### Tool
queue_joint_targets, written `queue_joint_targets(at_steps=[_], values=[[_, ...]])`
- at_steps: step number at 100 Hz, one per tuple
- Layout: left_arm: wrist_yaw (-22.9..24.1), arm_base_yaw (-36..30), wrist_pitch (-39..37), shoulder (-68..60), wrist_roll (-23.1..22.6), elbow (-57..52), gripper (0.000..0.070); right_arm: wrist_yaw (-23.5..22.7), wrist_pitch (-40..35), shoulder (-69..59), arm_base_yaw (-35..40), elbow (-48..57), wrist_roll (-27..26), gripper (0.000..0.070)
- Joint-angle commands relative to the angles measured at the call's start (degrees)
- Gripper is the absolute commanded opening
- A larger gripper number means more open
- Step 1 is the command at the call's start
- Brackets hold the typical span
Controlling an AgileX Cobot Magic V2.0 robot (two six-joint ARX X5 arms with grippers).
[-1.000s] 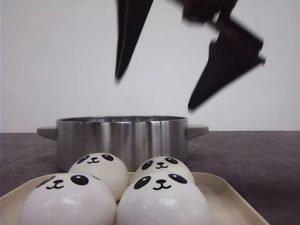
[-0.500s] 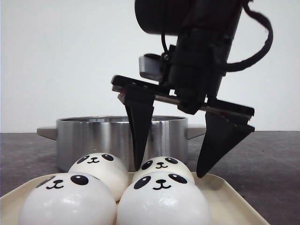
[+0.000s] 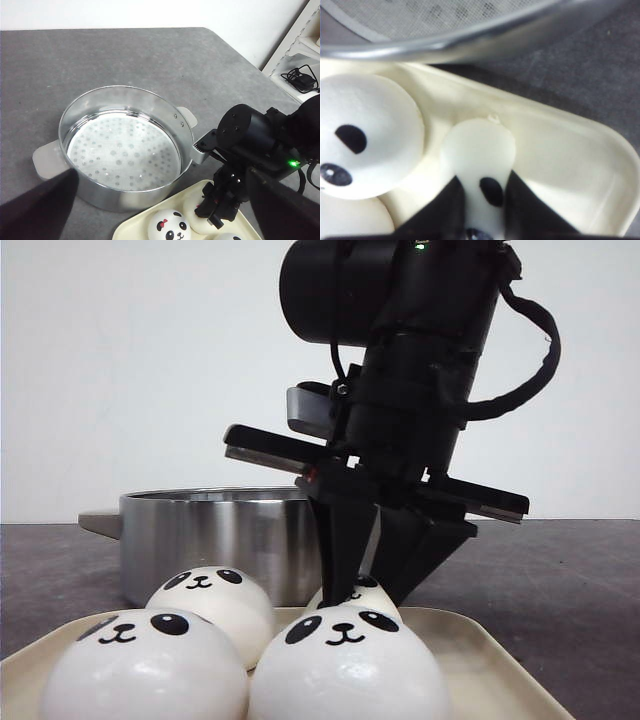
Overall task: Steam buns
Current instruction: 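Lower the right gripper onto the farther bun nearest the right gripper, then lift the grasped bun and carry it over the pot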
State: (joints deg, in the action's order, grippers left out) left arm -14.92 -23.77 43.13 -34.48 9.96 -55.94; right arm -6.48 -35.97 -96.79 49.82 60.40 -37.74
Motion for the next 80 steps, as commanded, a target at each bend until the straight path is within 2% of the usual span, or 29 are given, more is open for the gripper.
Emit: queue_joint_targets(at_steps=[1,15,29,39,53,68,80], values=[[0.1,-0.3,-0.5,-0.3,-0.7,-1.1,0.0700,0.7,-0.9,0.6,0.6,1.4,0.4,0.0006],[0.1,-0.3,-0.5,-0.3,-0.7,-1.1,0.0700,0.5,-2.6,6.2,1.5,5.1,1.0,0.0006],[0.2,-0.3,-0.6,-0.3,-0.7,-1.1,0.0700,0.8,-7.6,12.5,3.5,13.3,3.3,0.0006],[0.4,-0.3,-0.7,-0.3,-0.7,-1.1,0.0700,4.8,-10.0,14.6,3.8,20.5,6.1,0.0005],[1.2,-0.3,-0.7,-0.3,-0.7,-1.1,0.0700,10.1,-9.0,13.6,1.6,29.7,10.4,0.0004],[1.9,-0.3,-0.7,-0.3,-0.7,-1.1,0.0700,8.8,-7.8,6.9,-3.4,36.0,13.2,0.0004],[1.9,-0.3,-0.7,-0.4,-0.7,-1.1,0.0700,5.8,-7.5,0.0,-7.1,38.3,14.2,0.0004]])
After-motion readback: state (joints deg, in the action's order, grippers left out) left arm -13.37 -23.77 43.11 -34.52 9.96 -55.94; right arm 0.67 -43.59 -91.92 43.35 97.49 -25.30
